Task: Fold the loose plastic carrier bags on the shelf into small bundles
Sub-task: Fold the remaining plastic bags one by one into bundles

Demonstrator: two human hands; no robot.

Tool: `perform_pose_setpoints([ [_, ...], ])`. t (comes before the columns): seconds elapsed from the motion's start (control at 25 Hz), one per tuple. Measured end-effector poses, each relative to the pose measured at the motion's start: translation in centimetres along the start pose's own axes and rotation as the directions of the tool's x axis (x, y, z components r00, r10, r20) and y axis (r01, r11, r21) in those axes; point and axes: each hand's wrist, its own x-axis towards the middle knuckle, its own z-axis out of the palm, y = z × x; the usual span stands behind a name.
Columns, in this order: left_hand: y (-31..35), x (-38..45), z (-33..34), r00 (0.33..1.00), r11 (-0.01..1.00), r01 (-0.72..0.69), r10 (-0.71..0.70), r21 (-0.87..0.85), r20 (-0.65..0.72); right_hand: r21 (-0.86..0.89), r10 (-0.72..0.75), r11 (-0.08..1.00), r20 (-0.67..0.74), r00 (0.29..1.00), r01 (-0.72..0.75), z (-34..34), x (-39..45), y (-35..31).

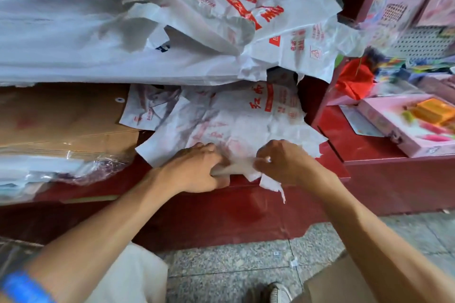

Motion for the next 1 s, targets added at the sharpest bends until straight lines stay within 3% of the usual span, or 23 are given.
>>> perform_pose_setpoints([
  [0.16,0.0,0.0,1.1,0.943,0.98,0.062,-0.121,-0.191,-0.312,0.335,0.148,0.941,-0.281,0.948,-0.048,-2.7,0.8,1.8],
  [0.24,0.2,-0.2,1.1,0.91,0.874,0.132,-0.294,-0.468,-0.292,0.423,0.318,0.896,-0.4,0.859,-0.134,-3.1,1.4,3.4],
  [0.28,0.0,-0.2,0.8,0.905,0.731,0.119,-0.358,-0.672,-0.23,0.505,0.4,0.848,-0.414,0.818,-0.159,-3.1,1.7,4.0],
  [0.36,-0.8,-0.5,-0.6,0.927,0.247,-0.003,-0.363,-0.969,-0.095,0.749,0.517,0.646,-0.286,0.807,-0.149,-2.8,2.4,4.5],
  [0.44,-2.7,-0.5,-1.6,0.935,-0.17,-0.021,-0.352,-0.985,0.041,0.931,0.384,0.31,0.065,0.921,-0.195,-2.8,2.5,3.4],
  [0.48,-3.8,-0.3,-1.6,0.916,-0.252,0.001,-0.388,-0.968,0.102,0.955,0.253,0.152,0.21,0.944,-0.253,-2.8,2.4,2.8],
  [0.52,-4.7,-0.1,-1.4,0.88,-0.262,0.035,-0.449,-0.965,0.154,0.953,0.131,0.073,0.282,0.95,-0.293,-2.8,2.2,2.1],
  [0.6,-6.0,0.1,-0.7,0.771,-0.251,0.086,-0.596,-0.964,0.224,0.959,-0.048,0.073,0.279,0.959,-0.275,-2.5,2.0,1.1],
  [0.72,-6.8,0.0,0.4,0.724,-0.244,0.173,-0.625,-0.954,0.291,0.949,-0.011,0.151,0.28,0.96,-0.276,-1.0,2.6,-0.3],
  [0.8,-7.5,0.2,0.9,0.695,-0.083,0.235,-0.682,-0.969,0.227,0.928,0.142,0.182,0.303,0.942,-0.326,-0.4,3.3,-0.5],
  [0.92,-7.7,-0.1,0.9,0.687,0.335,0.377,-0.727,-0.864,0.019,0.746,0.204,0.529,0.351,0.914,-0.405,-0.6,3.5,0.2],
  [0.96,-7.8,-0.2,0.9,0.683,0.405,0.41,-0.73,-0.817,-0.019,0.684,0.196,0.597,0.382,0.903,-0.419,-0.7,3.4,0.4],
  [1.0,-8.1,-0.4,0.9,0.678,0.41,0.416,-0.735,-0.812,-0.023,0.664,0.196,0.613,0.396,0.897,-0.428,-0.6,3.3,0.6],
])
